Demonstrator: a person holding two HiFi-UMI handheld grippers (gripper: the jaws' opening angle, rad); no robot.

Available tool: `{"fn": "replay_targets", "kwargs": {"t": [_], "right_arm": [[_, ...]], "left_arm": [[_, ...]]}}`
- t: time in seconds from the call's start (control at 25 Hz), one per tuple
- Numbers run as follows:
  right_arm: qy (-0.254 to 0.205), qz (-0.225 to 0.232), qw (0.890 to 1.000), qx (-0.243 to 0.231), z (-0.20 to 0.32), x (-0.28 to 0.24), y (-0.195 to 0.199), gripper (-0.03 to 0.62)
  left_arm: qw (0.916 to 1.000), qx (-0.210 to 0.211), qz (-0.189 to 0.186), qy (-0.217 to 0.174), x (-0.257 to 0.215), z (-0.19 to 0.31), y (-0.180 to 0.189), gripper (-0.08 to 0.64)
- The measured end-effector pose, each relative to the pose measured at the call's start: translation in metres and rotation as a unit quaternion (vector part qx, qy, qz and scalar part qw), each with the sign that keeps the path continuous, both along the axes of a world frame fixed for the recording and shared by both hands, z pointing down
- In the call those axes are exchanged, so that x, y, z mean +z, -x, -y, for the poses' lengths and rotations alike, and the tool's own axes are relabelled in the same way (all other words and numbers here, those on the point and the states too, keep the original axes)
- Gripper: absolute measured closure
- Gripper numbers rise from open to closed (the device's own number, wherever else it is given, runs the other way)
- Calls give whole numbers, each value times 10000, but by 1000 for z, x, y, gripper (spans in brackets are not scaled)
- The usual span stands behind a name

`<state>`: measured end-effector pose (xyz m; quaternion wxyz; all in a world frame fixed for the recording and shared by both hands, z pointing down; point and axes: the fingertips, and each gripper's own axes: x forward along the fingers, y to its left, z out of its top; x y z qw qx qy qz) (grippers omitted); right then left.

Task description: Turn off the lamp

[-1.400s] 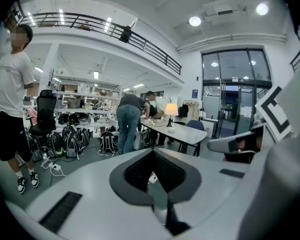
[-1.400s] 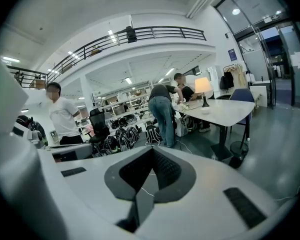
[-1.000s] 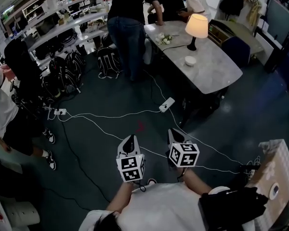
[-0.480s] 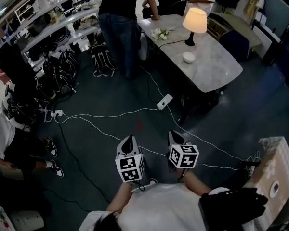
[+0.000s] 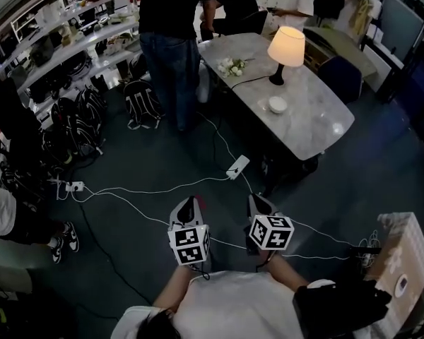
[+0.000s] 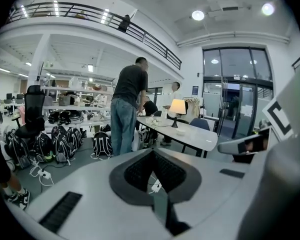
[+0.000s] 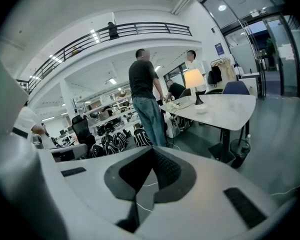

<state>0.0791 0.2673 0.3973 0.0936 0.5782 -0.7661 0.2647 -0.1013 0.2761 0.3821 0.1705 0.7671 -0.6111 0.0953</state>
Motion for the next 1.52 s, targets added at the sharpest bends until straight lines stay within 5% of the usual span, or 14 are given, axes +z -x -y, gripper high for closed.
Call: {"fn": "replay_targets", "kwargs": {"t": [0.8,1.52], "right_arm": [[34,26,9974,723,152,4,40,592],[268,-158,9948,974,177,18,48,592]], "left_arm": [[9981,617,77,12,4,175,52,569],[9970,733,-190,174,23,214,67,569]]}}
